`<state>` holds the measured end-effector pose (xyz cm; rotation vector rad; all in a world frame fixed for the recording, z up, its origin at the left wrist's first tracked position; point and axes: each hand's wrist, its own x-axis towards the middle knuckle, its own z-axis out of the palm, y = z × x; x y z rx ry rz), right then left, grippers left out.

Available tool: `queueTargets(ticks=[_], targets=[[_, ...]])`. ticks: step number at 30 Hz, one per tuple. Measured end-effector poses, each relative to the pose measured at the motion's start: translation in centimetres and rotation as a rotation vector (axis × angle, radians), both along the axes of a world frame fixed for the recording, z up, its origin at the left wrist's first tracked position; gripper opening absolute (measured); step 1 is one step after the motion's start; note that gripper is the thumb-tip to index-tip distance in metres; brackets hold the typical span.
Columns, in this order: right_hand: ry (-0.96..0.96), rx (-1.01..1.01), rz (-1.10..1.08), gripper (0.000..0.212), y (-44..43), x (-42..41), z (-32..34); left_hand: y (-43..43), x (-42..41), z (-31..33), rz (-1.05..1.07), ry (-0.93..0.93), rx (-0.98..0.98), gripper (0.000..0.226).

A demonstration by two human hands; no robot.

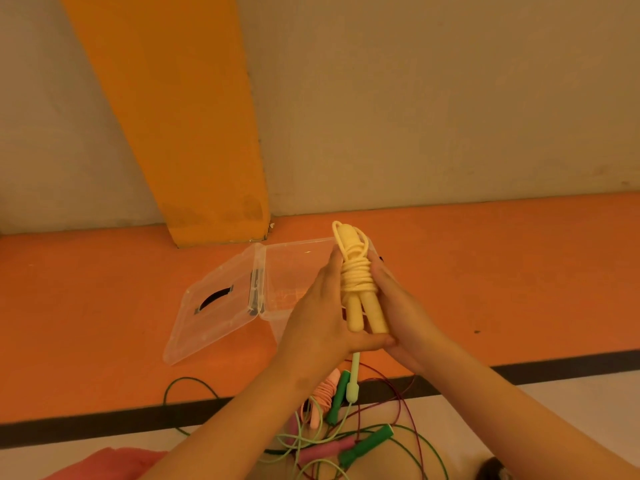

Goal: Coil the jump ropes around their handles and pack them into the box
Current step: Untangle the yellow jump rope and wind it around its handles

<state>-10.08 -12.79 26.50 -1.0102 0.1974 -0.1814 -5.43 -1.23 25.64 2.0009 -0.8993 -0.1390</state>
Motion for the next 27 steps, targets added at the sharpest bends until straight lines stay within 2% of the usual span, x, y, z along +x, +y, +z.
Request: queueTargets(ticks=[7, 12, 16, 18, 21, 25, 27], targets=[[-0.005, 0.032, -0.020, 0.027, 0.4, -0.1, -0.3, 0.1, 0.1, -0.3, -0.010, -0.003, -0.035, 0.110], [-0.008, -0.033, -0.055, 0.022, 0.3, 0.1, -0.4, -0.3, -0.3, -0.3, -0.011, 0.008, -0.048, 0.109], [0.029, -0.111, -0.119, 0.019, 0.2, 0.2, -0.4, -0.5, 0.5, -0.1, -0.089, 0.137, -0.128, 0.105], [0.011, -0.097, -0.097, 0.021, -0.2, 0.2, -0.3, -0.4, 0.9, 0.3, -0.119, 0.197, -0.184, 0.091], [0.021, -0.116, -0.046, 0.024, -0.9, 0.0, 0.1, -0.2, 1.5, 0.4, -0.056, 0.254, -0.283, 0.056], [0.045, -0.163, -0.027, 0.028, -1.2, 0.0, -0.5, 0.2, 3.0, 0.3, 0.095, 0.193, -0.223, 0.016], [0.048, -0.156, 0.004, 0.039, -1.1, -0.1, -0.6, 0.4, 3.2, 0.5, 0.071, 0.168, -0.208, 0.011]])
